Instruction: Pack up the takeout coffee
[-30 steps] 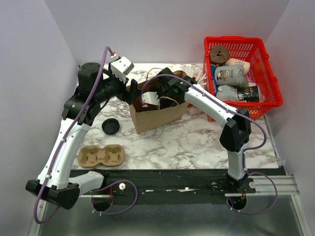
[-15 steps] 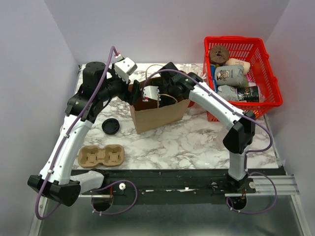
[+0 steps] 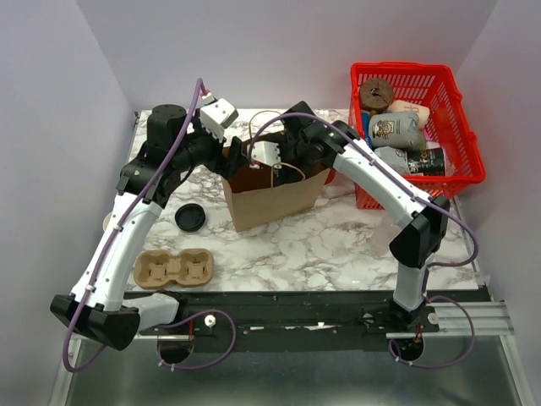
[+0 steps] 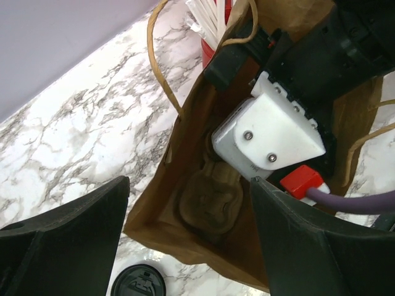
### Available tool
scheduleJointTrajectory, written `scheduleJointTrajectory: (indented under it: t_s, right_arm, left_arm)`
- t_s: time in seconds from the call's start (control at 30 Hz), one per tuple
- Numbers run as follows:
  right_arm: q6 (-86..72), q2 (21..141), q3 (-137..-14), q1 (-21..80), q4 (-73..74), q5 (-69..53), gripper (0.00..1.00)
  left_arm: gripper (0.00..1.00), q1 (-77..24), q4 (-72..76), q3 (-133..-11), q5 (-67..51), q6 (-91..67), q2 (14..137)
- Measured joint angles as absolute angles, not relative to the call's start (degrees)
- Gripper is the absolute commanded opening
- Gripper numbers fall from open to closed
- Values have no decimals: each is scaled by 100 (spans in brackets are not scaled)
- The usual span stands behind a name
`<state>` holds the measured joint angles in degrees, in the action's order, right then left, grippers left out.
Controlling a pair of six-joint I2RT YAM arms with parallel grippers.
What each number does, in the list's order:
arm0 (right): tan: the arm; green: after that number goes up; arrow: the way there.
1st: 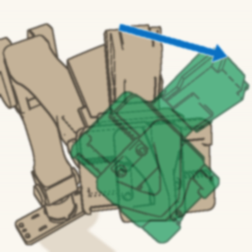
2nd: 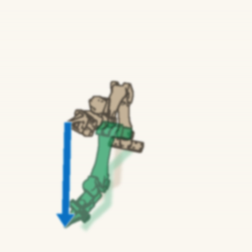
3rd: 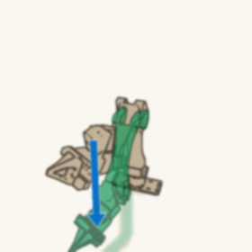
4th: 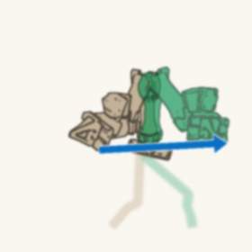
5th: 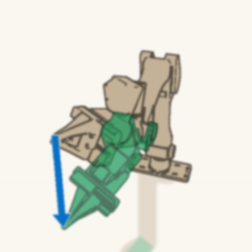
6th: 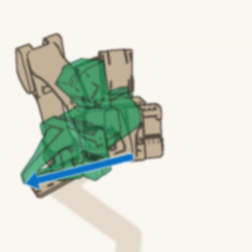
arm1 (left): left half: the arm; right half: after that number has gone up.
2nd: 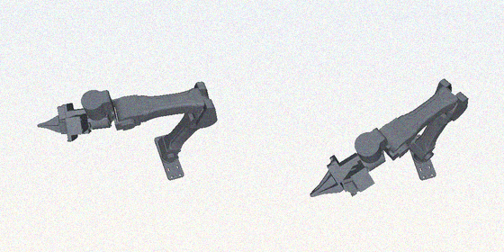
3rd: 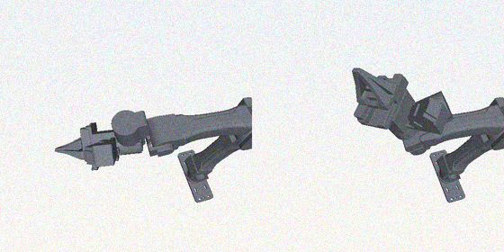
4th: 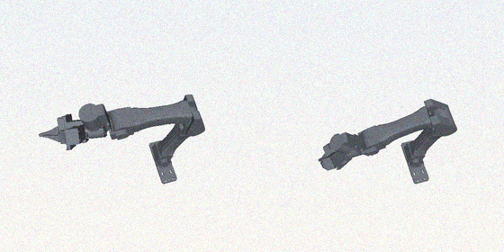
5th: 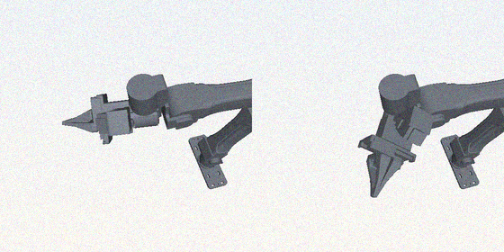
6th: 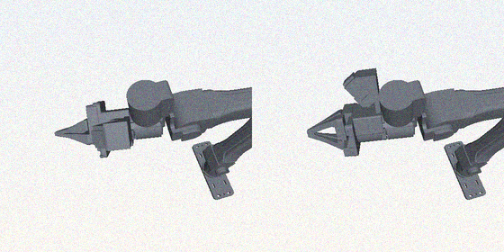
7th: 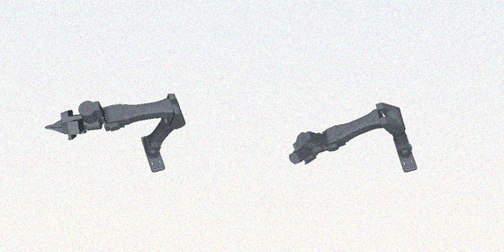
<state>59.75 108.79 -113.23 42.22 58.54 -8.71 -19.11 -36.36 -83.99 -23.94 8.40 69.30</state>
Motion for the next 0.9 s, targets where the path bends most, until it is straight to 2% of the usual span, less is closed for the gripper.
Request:
scheduleJointTrajectory:
  t_s: [0.63, 0.8, 0.9]
  right_arm:
    - [5505, 10215, -11428, 4200, 5789, -1173, 100]
    - [5391, 9950, -11430, 4200, 5664, -1190, 100]
    - [5306, 9819, -11522, 4200, 5631, -1186, 100]
  left_arm:
    - [85, -1833, -3216, -8388, -2296, 1293, 7153]
    - [80, -1809, -2895, -8381, -2425, 1507, 7426]
    - [73, -1806, -2799, -8390, -2681, 1671, 7706]
